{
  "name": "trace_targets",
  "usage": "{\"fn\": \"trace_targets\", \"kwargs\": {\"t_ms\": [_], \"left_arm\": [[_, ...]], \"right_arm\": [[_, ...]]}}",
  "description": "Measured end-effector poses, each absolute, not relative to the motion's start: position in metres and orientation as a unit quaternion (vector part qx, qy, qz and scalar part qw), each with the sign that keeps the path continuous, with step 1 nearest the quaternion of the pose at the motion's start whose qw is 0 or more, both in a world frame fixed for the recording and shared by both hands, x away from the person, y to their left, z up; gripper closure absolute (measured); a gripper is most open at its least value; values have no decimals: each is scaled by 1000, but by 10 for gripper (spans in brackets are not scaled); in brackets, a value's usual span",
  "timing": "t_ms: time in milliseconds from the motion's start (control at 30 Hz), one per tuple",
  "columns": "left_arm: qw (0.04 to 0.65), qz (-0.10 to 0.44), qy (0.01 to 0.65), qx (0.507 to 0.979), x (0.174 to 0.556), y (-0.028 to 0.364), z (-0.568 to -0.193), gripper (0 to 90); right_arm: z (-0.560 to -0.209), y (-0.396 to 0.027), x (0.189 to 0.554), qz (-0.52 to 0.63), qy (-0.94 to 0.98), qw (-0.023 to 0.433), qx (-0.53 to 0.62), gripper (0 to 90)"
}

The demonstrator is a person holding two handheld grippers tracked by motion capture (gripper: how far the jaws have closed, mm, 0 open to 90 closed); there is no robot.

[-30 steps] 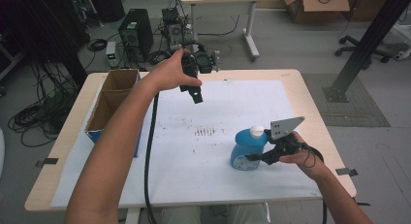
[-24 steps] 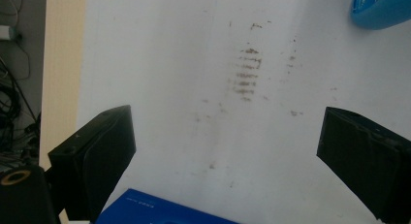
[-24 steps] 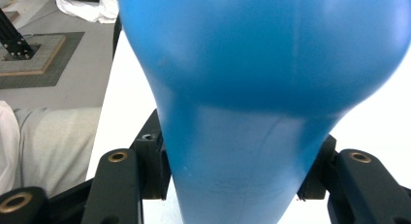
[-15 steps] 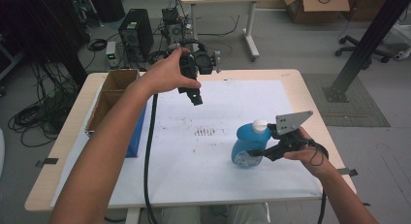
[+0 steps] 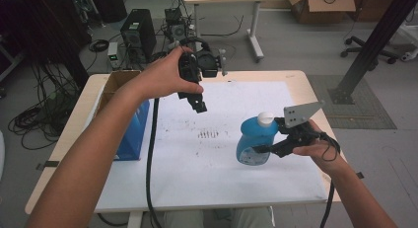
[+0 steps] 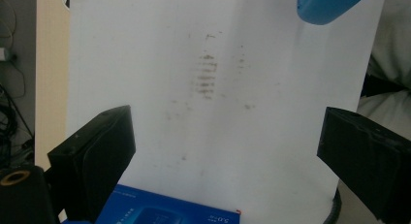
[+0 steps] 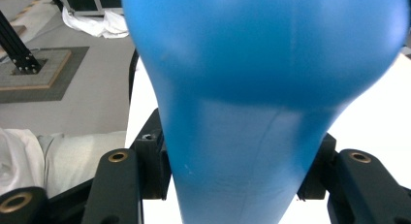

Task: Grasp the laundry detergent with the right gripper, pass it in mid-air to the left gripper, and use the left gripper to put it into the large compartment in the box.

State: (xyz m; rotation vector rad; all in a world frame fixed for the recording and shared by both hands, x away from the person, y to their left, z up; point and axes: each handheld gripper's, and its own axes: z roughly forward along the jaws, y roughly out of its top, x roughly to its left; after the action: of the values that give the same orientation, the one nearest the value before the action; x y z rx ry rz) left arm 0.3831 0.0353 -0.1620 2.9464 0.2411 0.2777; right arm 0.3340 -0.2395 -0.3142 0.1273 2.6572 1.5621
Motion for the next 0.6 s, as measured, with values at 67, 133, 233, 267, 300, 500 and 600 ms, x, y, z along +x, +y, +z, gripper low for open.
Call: {"fn": "trace_targets", "kwargs": {"t_ms": [67,133,233,267,300,500,600], "left_arm": [[86,92,73,989,374,34,-156,69],[87,91,65,990,368,33,-153,68],[87,82,54,991,358,31,-147,69],[87,82,54,991,358,31,-147,69],[87,75,50,992,351,30,-143,69],[91,55,40,993,337,28,-133,68],[88,50,38,994,334,28,-131,69]], "right_arm": [[-307,-236,333,506,861,29,38,439],[-301,-233,333,508,860,30,34,439],[-291,-227,332,508,860,27,28,440],[-291,-227,332,508,860,27,28,440],[-285,-223,331,506,862,28,22,439],[-271,-210,330,499,866,29,11,439],[-267,-205,329,495,868,32,8,440]]}}
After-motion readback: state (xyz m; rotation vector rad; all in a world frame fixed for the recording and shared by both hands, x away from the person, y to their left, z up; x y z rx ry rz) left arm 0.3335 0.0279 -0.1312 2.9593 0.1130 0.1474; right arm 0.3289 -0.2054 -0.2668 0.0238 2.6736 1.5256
